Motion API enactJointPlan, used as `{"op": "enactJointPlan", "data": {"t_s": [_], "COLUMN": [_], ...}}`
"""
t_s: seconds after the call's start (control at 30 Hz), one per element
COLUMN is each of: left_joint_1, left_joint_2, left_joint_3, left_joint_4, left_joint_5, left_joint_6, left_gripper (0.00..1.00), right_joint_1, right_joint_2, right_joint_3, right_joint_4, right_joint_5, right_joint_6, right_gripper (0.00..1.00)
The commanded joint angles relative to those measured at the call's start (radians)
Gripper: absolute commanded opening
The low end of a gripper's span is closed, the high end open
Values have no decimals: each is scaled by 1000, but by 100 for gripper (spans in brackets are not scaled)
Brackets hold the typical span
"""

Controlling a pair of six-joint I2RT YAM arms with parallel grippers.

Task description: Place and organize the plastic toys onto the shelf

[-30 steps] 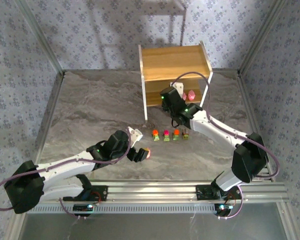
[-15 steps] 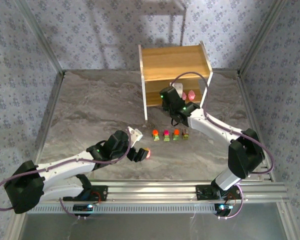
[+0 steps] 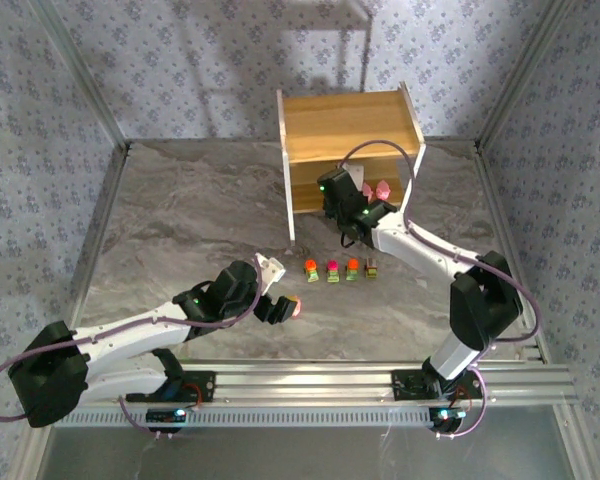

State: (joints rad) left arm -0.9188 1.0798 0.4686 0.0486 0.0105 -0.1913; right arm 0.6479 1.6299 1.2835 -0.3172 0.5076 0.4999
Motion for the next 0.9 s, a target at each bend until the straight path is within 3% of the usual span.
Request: {"op": "enactJointPlan", "data": {"t_s": [0.0, 0.87], "left_joint_1": [-10, -9], "left_joint_2": [-20, -15], "left_joint_3": [16, 19], "left_joint_4": [-6, -5], "left_joint_5": [-10, -10], "left_joint_6": [13, 13], "left_gripper": [90, 90], "right_joint_1": [-14, -28], "right_joint_2": [13, 38], "right_joint_3": [40, 31], "right_joint_4": [-8, -7], "right_joint_5": [11, 55], "right_joint_6": [-21, -29], "right_gripper": [33, 33]}}
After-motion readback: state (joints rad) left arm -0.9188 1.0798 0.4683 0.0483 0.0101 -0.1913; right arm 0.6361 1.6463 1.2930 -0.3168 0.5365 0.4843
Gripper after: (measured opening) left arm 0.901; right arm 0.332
